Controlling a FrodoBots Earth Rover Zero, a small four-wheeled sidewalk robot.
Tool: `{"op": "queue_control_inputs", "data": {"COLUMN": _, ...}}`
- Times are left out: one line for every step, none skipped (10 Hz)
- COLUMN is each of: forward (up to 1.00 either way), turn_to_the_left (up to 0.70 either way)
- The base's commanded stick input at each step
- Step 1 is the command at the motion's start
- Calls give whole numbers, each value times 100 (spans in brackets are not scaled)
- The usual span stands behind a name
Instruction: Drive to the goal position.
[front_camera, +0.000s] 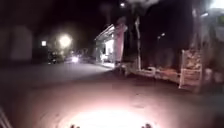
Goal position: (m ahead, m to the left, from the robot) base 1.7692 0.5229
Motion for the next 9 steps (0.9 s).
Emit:
{"op": "queue_control_inputs", "data": {"forward": 85, "turn_to_the_left": 0}}
{"op": "queue_control_inputs", "data": {"forward": 85, "turn_to_the_left": 0}}
{"op": "queue_control_inputs", "data": {"forward": 85, "turn_to_the_left": 0}}
{"op": "queue_control_inputs", "data": {"forward": 85, "turn_to_the_left": 0}}
{"op": "queue_control_inputs", "data": {"forward": 85, "turn_to_the_left": 0}}
{"op": "queue_control_inputs", "data": {"forward": 85, "turn_to_the_left": 0}}
{"op": "queue_control_inputs", "data": {"forward": 85, "turn_to_the_left": 0}}
{"op": "queue_control_inputs", "data": {"forward": 85, "turn_to_the_left": 0}}
{"op": "queue_control_inputs", "data": {"forward": 85, "turn_to_the_left": 0}}
